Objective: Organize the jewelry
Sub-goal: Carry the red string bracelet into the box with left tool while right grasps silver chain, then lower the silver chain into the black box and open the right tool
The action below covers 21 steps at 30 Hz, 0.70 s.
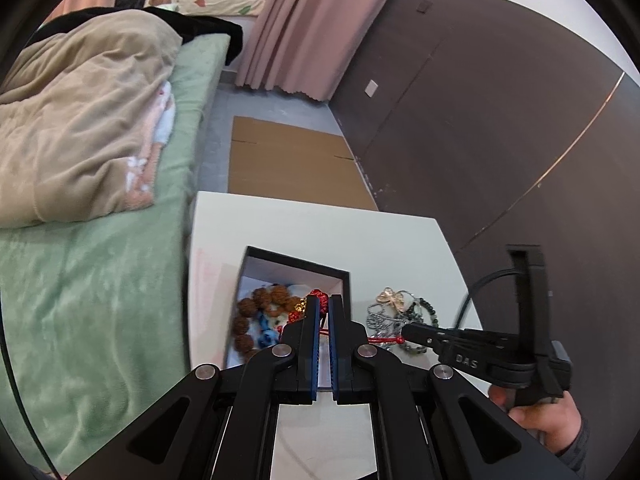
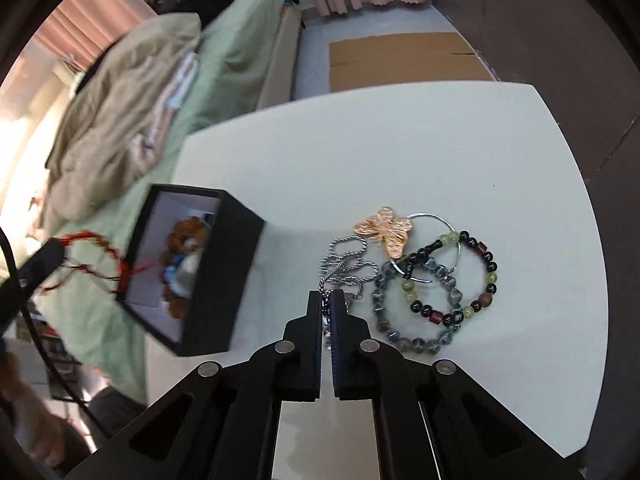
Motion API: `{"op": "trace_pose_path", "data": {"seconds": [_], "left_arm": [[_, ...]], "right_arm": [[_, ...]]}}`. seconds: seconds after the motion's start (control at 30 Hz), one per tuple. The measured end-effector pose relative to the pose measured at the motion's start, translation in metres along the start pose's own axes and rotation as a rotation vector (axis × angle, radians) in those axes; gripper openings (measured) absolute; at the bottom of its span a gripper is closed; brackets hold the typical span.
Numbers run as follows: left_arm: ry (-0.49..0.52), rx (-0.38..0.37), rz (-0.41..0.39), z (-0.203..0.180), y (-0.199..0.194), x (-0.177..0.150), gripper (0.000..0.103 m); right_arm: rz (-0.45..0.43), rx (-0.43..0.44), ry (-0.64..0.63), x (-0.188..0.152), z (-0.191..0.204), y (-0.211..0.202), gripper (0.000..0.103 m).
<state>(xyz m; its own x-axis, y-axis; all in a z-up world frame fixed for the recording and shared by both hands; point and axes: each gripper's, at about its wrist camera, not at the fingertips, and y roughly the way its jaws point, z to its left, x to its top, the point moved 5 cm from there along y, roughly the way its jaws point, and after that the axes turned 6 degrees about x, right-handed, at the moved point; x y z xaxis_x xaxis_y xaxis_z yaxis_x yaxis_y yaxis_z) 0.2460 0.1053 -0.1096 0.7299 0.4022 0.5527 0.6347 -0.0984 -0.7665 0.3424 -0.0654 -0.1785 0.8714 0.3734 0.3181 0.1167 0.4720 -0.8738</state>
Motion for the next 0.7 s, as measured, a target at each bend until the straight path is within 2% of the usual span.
{"op": "trace_pose_path", "data": {"seconds": [0.2,0.37,0.43,0.5,0.57,0.7], "left_arm": [[-0.006,-0.021,0.004,-0.012,0.006,0.005,0.004],[-0.052,-0.007,0.087,-0.004,0.017,0.005,0.006],[-0.058,-0.002,0.097,-0.001,0.017,0.004,0.018],[-0.065,-0.005,0.084,0.002,0.012,0.003,0.059],[-0.076,-0.007,0.047,0.005,0.004,0.004,0.074],[-0.081,0.002,0.023,0.012,-0.006,0.007,0.076]], "right_arm": [[-0.069,0.074,-0.021,0.008,0.017,-0.034,0.005],[-0.134,0.108,-0.061,0.020,0.037,-0.068,0.005],[-0.153,0.115,-0.079,0.025,0.047,-0.076,0.005],[-0.176,0.119,-0.103,0.029,0.057,-0.087,0.004],[-0.198,0.124,-0.125,0.034,0.066,-0.097,0.004],[-0.248,0.132,-0.167,0.045,0.086,-0.119,0.004]]}}
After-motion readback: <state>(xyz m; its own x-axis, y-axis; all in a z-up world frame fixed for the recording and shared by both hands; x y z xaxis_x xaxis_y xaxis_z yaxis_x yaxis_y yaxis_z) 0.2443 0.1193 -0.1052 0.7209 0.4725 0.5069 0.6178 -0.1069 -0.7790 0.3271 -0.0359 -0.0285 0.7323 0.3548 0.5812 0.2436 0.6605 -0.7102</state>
